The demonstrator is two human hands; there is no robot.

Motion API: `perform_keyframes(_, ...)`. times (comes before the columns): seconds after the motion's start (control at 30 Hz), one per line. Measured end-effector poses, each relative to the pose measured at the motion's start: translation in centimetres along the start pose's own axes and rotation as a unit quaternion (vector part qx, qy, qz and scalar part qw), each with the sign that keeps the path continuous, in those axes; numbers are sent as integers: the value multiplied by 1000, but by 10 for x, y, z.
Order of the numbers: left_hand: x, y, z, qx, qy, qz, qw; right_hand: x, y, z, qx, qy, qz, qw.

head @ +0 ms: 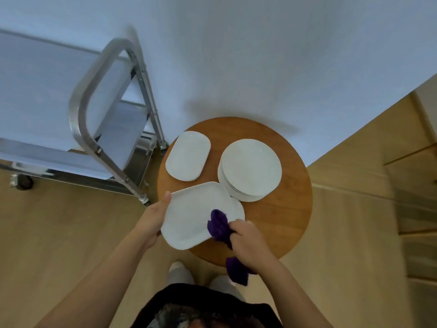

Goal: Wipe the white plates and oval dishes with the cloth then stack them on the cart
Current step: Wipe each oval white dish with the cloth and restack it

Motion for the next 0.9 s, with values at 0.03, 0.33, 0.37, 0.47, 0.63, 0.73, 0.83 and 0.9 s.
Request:
perform_keyframes(0.03,-1,-7,6,15,-5,5,1000,2,7,2,-20,17,24,999)
perform_keyframes(0.33,-30,-45,81,94,3,105,990,7,56,19,-167,240,240,926)
perform_keyframes(0.37,-30,-47,90,95,8,139,986,7,59,21,-169,248,259,918)
perform_keyframes(0.47,-22,-46,116,58,47,324,943,12,65,24,-174,282,294,897)
perform_keyframes(0.63,-16,-55,135,30,112,444,889,18,67,33,-188,295,299,888)
perform_keyframes(0.73,-26,-63,129,15,131,462,877,17,62,40,-184,286,294,893)
perform_keyframes(0.83,-33,-69,123,41,135,499,855,15,55,49,-177,275,271,905)
perform_keyframes(0.9,-34,-73,122,64,126,499,855,13,49,55,-171,264,263,912)
Point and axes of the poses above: each hand's wrist, its own z-axis towards the middle knuckle, its own x-axis out of the back of the hand, y = z × x, the point moved 4 cm from there along z, towards the middle knuckle, and after that the axes turned 4 degrees about -y, right-handed, at the moved point
